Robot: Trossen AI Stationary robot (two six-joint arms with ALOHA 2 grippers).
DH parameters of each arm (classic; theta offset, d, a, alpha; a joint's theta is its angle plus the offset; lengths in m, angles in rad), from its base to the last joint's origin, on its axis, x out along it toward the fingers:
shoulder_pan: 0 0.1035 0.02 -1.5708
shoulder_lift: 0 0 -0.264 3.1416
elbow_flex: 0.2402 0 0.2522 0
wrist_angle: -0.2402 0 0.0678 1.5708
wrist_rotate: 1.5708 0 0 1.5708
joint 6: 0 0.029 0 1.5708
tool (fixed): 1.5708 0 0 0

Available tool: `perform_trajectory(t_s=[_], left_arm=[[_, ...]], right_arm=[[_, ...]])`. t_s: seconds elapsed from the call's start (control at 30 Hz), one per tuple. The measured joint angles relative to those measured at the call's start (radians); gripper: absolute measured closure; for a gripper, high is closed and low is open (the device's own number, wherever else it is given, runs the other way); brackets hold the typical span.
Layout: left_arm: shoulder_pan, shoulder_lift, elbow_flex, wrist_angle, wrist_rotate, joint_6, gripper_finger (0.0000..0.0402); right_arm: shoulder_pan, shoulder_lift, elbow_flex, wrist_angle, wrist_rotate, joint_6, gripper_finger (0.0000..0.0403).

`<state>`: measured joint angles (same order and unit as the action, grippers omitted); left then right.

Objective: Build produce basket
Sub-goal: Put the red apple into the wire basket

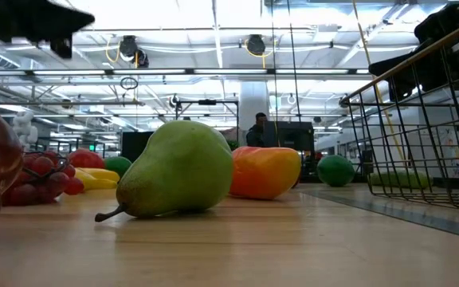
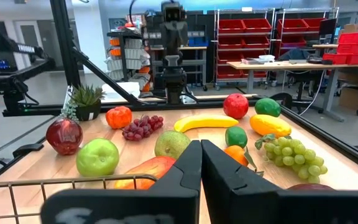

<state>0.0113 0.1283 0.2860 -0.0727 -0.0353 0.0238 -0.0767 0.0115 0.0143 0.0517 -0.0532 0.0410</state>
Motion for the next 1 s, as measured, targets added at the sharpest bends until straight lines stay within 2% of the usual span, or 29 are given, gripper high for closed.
perform_trajectory(t_s=[0.27, 0.63, 0.77, 1.0], left_arm=[[0.000, 0.216, 0.380, -0.211, -0.001, -0.001, 0.0399], [0.000, 0.514, 0.858, -0.329, -0.002, -0.034, 0.0400], [0.000, 0.631, 1.041, -0.435, -0.013, -0.026, 0.0400], [0.000, 0.794, 1.290, -0.573, -0.018, -0.025, 0.0400]], right_arm=[[0.000, 0.000, 0.000, 0.000, 0.000, 0.000, 0.0403], [0.000, 0.000, 0.000, 0.000, 0.000, -0.006, 0.0403], [0.000, 0.000, 0.000, 0.000, 0.000, -0.007, 0.0403], [0.000, 0.000, 0.000, 0.000, 0.000, -0.007, 0.0403]])
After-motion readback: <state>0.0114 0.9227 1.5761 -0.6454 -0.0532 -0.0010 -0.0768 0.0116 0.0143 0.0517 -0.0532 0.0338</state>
